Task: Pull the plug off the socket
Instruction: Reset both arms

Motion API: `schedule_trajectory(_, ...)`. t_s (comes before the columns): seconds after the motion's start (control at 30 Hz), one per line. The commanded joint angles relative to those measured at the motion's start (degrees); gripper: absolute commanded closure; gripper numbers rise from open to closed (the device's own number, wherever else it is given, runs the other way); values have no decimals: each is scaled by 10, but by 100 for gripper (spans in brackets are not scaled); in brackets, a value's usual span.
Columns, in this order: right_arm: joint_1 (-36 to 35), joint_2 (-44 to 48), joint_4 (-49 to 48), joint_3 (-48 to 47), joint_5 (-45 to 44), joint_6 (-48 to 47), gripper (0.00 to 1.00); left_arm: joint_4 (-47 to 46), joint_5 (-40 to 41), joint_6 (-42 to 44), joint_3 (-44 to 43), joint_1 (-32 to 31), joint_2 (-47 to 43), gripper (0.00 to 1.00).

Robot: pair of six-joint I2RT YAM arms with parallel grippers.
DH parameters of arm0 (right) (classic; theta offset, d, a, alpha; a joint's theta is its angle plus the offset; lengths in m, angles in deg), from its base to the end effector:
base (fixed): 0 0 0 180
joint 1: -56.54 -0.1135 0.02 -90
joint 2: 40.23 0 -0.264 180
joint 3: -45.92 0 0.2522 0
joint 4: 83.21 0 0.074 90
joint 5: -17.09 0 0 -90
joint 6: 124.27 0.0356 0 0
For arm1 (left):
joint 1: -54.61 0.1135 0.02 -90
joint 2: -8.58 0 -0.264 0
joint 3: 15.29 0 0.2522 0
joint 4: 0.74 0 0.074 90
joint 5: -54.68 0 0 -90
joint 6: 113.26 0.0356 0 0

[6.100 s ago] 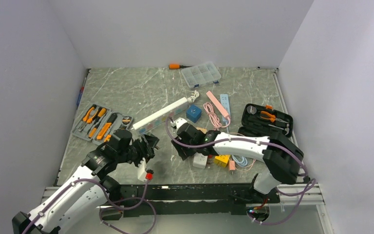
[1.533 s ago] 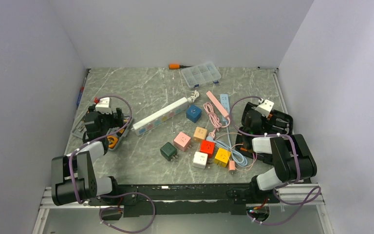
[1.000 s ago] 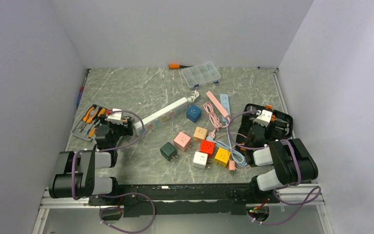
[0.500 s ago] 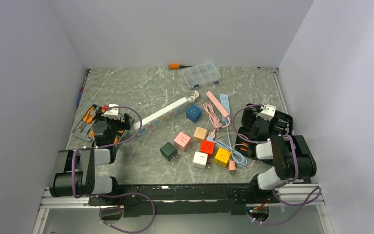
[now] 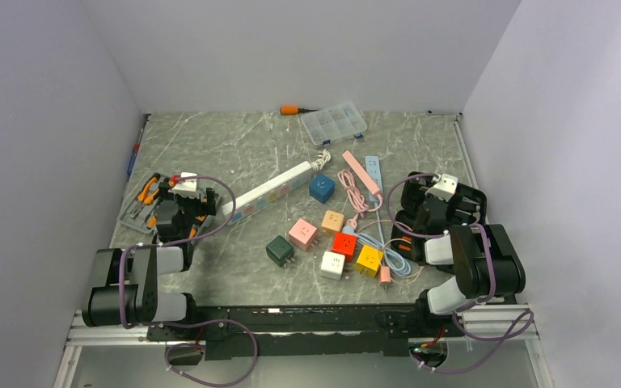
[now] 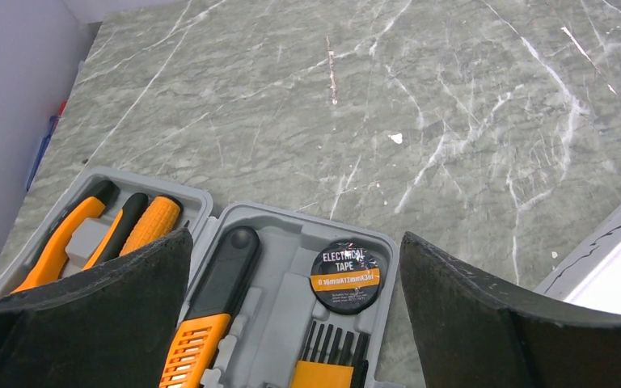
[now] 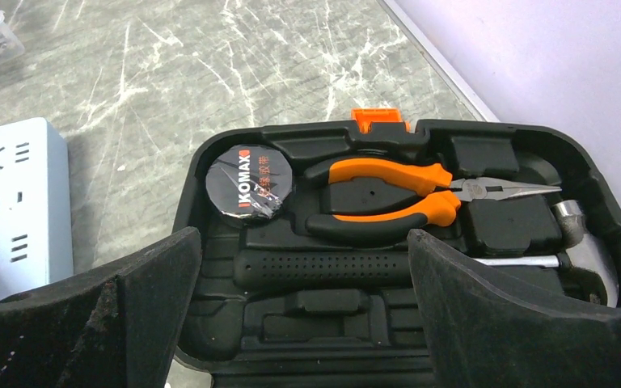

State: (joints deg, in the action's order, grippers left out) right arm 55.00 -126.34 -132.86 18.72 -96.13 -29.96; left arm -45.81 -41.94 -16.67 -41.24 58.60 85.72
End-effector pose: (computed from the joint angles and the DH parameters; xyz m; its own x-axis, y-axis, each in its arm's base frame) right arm 0.2379 -0.0076 0.1437 -0.1330 0.0655 -0.9889 0.3753 0.9268 0.0109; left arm 0.2278 0.0118 0.1627 -0.1005 0.1073 -0.9891 0.0571 0.9932 0.1019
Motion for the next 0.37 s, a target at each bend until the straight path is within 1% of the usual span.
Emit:
schedule_trajectory(0.0, -1, 12, -31, 3, 9, 8, 0, -14, 0, -6, -12, 1, 3, 1)
schedule_trajectory(0.33, 0, 12, -30, 3, 9, 8, 0, -22, -1, -8, -6, 1, 0, 1)
